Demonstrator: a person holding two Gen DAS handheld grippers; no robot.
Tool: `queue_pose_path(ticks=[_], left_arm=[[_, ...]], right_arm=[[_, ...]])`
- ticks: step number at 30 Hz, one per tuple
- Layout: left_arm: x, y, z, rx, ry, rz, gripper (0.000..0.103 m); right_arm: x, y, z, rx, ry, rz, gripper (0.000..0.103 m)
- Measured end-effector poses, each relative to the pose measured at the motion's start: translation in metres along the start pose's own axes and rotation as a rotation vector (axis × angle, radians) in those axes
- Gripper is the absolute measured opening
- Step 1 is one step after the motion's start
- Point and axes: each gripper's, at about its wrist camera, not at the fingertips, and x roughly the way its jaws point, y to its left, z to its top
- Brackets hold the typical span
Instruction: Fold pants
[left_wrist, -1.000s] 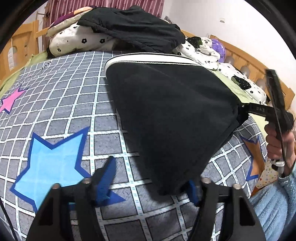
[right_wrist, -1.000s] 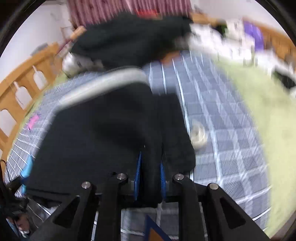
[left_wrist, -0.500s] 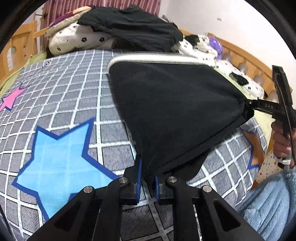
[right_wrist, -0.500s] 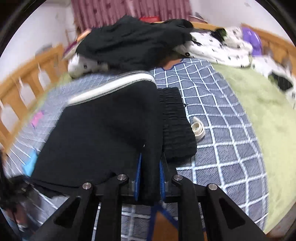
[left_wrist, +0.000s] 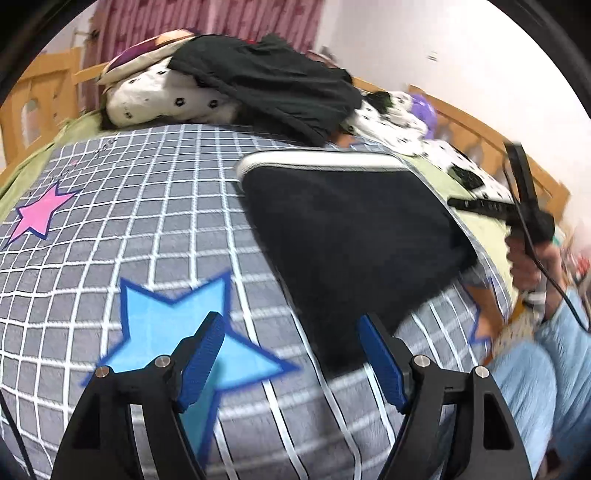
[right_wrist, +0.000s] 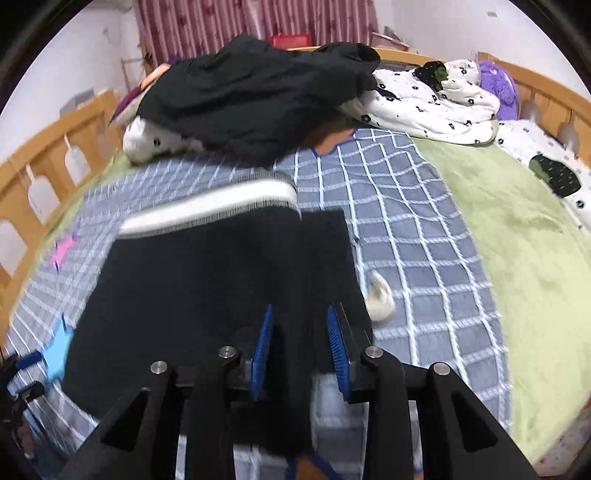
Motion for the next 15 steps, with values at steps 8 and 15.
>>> queue_pose_path(ticks=[8, 15], left_arm=[[0.043, 0.020, 0.040, -0.132, 0.047, -0.026, 0.074], [0.088, 0.025, 0.062, -0.177, 0.117, -0.100, 0.074]], right_arm=[[0.048, 0.021, -0.008, -0.176, 0.120, -0.100, 0.031], [0.026, -0.014, 0.020, -0.047, 0.037, -0.021, 0.071]])
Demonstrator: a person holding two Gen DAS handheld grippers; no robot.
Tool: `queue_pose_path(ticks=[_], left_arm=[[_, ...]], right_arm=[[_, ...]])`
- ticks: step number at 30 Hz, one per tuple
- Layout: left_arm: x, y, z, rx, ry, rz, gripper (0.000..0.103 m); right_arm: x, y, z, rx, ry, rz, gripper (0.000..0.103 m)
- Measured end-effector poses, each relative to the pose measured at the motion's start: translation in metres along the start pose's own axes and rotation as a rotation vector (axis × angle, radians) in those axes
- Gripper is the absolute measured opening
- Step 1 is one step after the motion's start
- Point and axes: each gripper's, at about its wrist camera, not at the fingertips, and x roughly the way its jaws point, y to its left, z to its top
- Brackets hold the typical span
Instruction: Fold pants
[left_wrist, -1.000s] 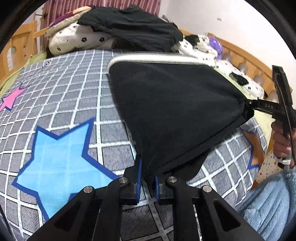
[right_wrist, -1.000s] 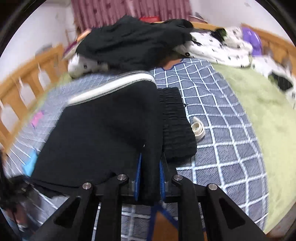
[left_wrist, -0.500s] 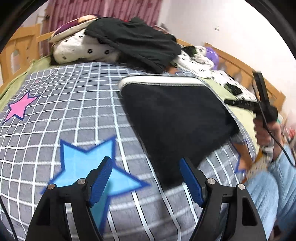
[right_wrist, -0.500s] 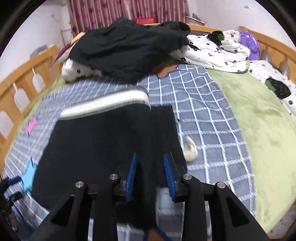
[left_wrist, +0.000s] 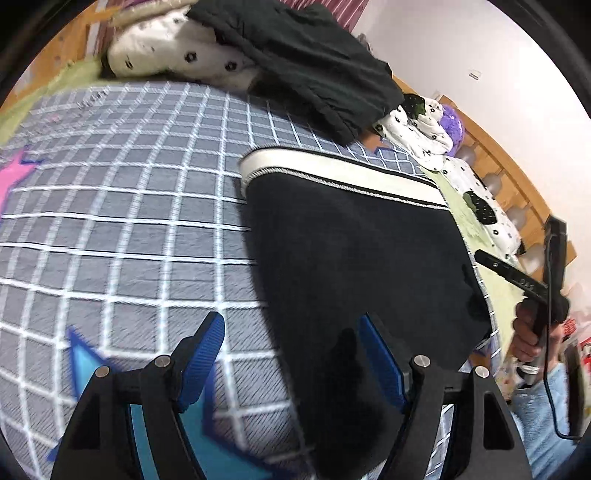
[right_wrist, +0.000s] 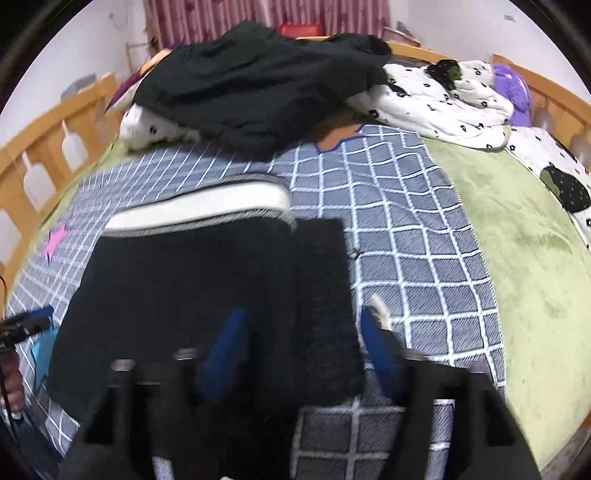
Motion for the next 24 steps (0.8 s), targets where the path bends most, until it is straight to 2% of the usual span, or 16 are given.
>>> queue_pose_path(ticks=[3, 6, 8, 9, 13, 14, 15, 16, 17, 18, 19, 20, 22, 23, 24], left_arm=[[0.019, 0.004, 0.008, -0.016, 0.032, -0.040, 0.074], [0.039, 0.007, 0.012, -0.019, 0.058, -0.058, 0.074], [0.051, 0.010, 0.015, -0.029, 0.081, -0.087, 0.074], [0.055, 0.012, 0.016, -0.033, 0.086, -0.097, 0.075], [0.072, 0.011, 0.025, -0.023, 0.087, -0.119, 0.074], [0.076, 0.010, 0.028, -0.023, 0.093, -0.121, 0.074], [0.079, 0.008, 0.030, -0.030, 0.094, -0.119, 0.068], [0.082, 0.006, 0.032, -0.056, 0.094, -0.112, 0.059], [0.082, 0.004, 0.033, -0.075, 0.099, -0.088, 0.054], [0.081, 0.001, 0.035, -0.078, 0.095, -0.072, 0.043], [0.074, -0.003, 0.038, -0.080, 0.076, -0.054, 0.033], [0.066, -0.007, 0.042, -0.082, 0.052, -0.067, 0.029], [0.054, -0.013, 0.051, -0.078, 0.030, -0.103, 0.022], [0.051, -0.018, 0.056, -0.069, 0.026, -0.104, 0.021], [0.046, -0.023, 0.060, -0.061, 0.015, -0.104, 0.019]], right_arm=[[0.025, -0.020, 0.006, 0.072, 0.037, 0.034, 0.071], [0.052, -0.034, 0.005, 0.158, 0.087, 0.142, 0.072], [0.064, -0.039, 0.004, 0.184, 0.088, 0.183, 0.081], [0.071, -0.039, 0.005, 0.186, 0.103, 0.184, 0.082], [0.093, -0.031, 0.009, 0.184, 0.158, 0.248, 0.081], [0.094, -0.029, 0.010, 0.177, 0.163, 0.256, 0.077], [0.096, -0.025, 0.012, 0.168, 0.170, 0.276, 0.074], [0.097, -0.022, 0.013, 0.161, 0.182, 0.267, 0.074], [0.098, -0.020, 0.016, 0.156, 0.190, 0.260, 0.071], [0.096, -0.020, 0.017, 0.155, 0.193, 0.255, 0.068], [0.089, -0.021, 0.020, 0.160, 0.188, 0.249, 0.059], [0.078, -0.021, 0.023, 0.167, 0.166, 0.249, 0.047], [0.053, -0.019, 0.027, 0.184, 0.110, 0.280, 0.038], [0.047, -0.014, 0.028, 0.179, 0.095, 0.273, 0.035], [0.038, -0.002, 0.029, 0.162, 0.074, 0.230, 0.034]])
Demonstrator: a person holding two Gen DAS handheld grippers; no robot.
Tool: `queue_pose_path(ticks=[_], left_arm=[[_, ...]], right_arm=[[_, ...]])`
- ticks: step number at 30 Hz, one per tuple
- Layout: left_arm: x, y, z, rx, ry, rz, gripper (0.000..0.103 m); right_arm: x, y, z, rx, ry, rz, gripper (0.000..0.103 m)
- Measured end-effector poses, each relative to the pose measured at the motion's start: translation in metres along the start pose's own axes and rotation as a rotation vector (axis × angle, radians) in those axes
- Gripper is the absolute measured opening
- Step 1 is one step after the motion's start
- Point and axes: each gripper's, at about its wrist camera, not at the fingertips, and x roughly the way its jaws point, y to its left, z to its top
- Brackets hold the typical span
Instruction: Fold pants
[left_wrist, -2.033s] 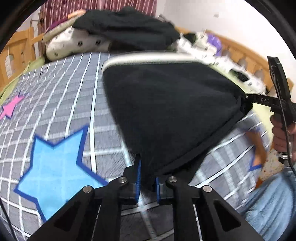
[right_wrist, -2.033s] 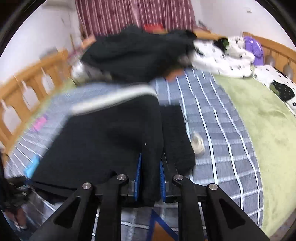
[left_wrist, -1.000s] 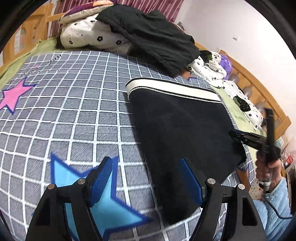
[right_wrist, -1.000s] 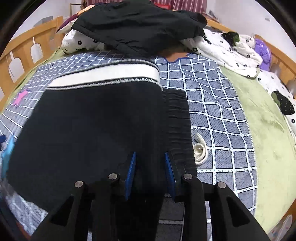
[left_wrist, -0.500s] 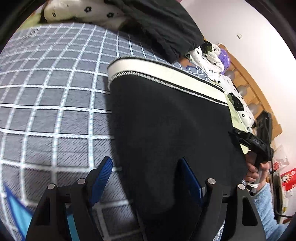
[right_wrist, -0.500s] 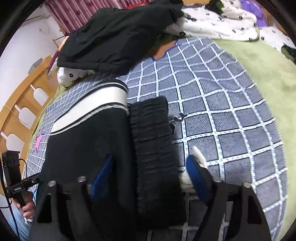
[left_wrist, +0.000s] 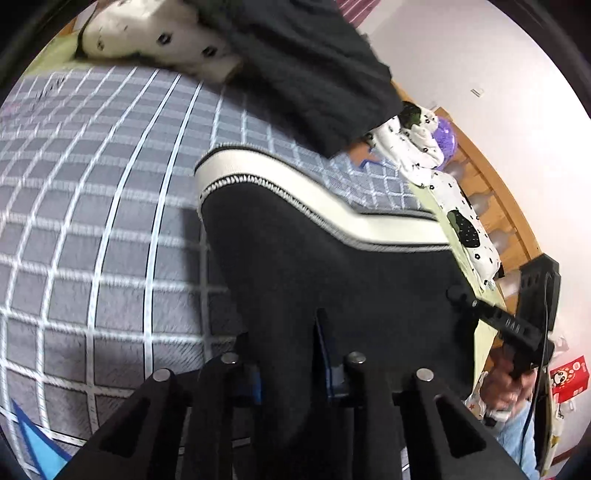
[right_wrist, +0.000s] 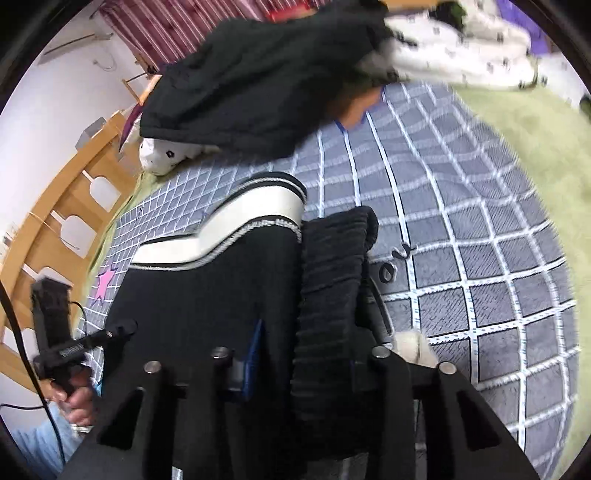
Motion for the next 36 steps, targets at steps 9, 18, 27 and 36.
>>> queue_pose_path(ticks=[9, 18, 27, 36], left_arm=[[-0.097, 0.021, 0.043, 0.040, -0.113, -0.009, 0.017], [-0.146, 0.136, 0.054, 0.109, -0.062, 0.215, 0.019], [-0.111, 0.186, 0.028, 0.128, -0.030, 0.292, 0.040], [-0.134, 0.189, 0.047, 0.099, -0.163, 0.341, 0.062]], right_arm=[[-0.049, 0.098, 0.014, 0.008, -0.130, 0.029, 0.027], [0.046, 0.200, 0.008, -0.056, -0.030, 0.232, 0.023], [0.106, 0.206, -0.023, -0.250, 0.036, 0.012, 0.037], [0.088, 0.235, -0.005, -0.349, -0.056, -0.018, 0.038]])
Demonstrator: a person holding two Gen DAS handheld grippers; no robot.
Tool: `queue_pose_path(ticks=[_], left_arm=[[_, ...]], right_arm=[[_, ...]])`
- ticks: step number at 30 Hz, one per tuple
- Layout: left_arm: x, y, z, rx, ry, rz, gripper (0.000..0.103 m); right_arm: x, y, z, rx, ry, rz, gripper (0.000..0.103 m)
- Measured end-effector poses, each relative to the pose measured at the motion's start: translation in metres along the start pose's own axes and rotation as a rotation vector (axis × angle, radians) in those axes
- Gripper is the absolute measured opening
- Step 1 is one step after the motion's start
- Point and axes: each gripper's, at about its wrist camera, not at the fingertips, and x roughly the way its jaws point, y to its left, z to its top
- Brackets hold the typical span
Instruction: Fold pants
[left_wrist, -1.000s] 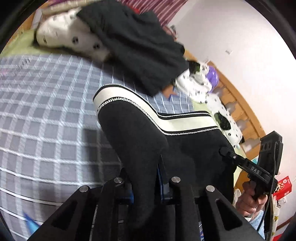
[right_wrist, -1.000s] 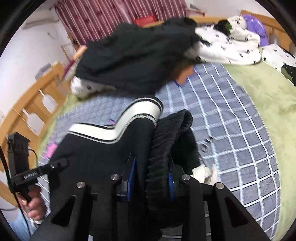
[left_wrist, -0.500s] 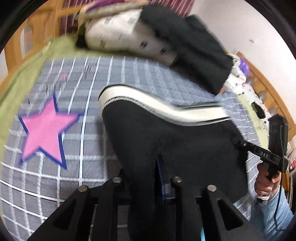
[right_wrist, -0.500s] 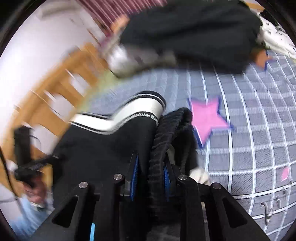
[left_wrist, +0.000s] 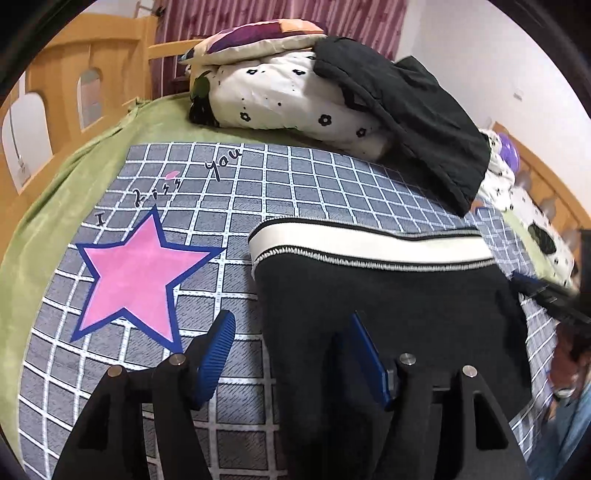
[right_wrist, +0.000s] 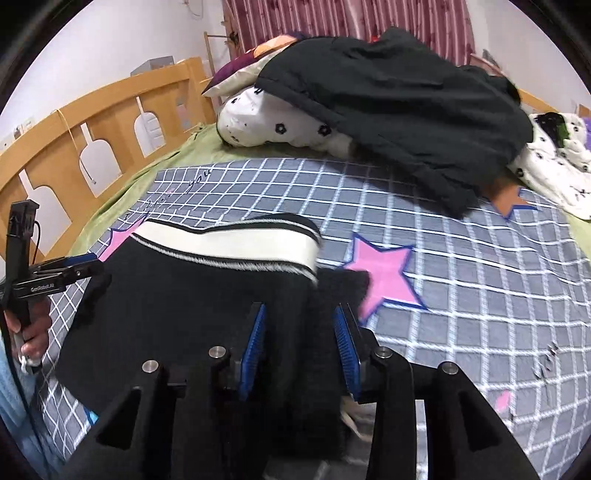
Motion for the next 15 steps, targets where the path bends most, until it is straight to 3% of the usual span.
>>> queue_pose_path(ticks=[4, 6, 7, 9, 10, 12, 15], left_arm=[[0.002, 0.005, -0.005, -0.009, -0.007, -0.003, 0.062], [0.003, 0.005, -0.006, -0.015, -0.006, 0.000, 0.062], [0.000, 0.006, -0.005, -0.023, -0.017, -0.009, 0.062], [-0.009, 0.005, -0.002, -0.029, -0.056, -0.040, 0.062], [-0.012, 0.005, 0.000, -0.025, -0.073, -0.053, 0.062], [-0.017, 0.002, 0.002, -0.010, -0.102, -0.067, 0.062], [-0.011, -0.007, 0.004, 0.002, -0.083, -0.078, 0.062]], right_arm=[[0.048, 0.006, -0.002, -0.007, 0.071, -0.027, 0.036], [0.051, 0.008, -0.004, -0.026, 0.034, -0.053, 0.018], [0.042, 0.003, -0.001, 0.000, 0.017, 0.001, 0.011], [0.013, -0.014, 0.011, 0.114, -0.025, 0.126, 0.011], [0.000, -0.016, 0.013, 0.123, -0.063, 0.133, 0.010], [-0.018, -0.010, 0.014, 0.056, -0.130, 0.032, 0.010], [0.003, -0.030, 0.005, 0.072, -0.019, 0.028, 0.012]])
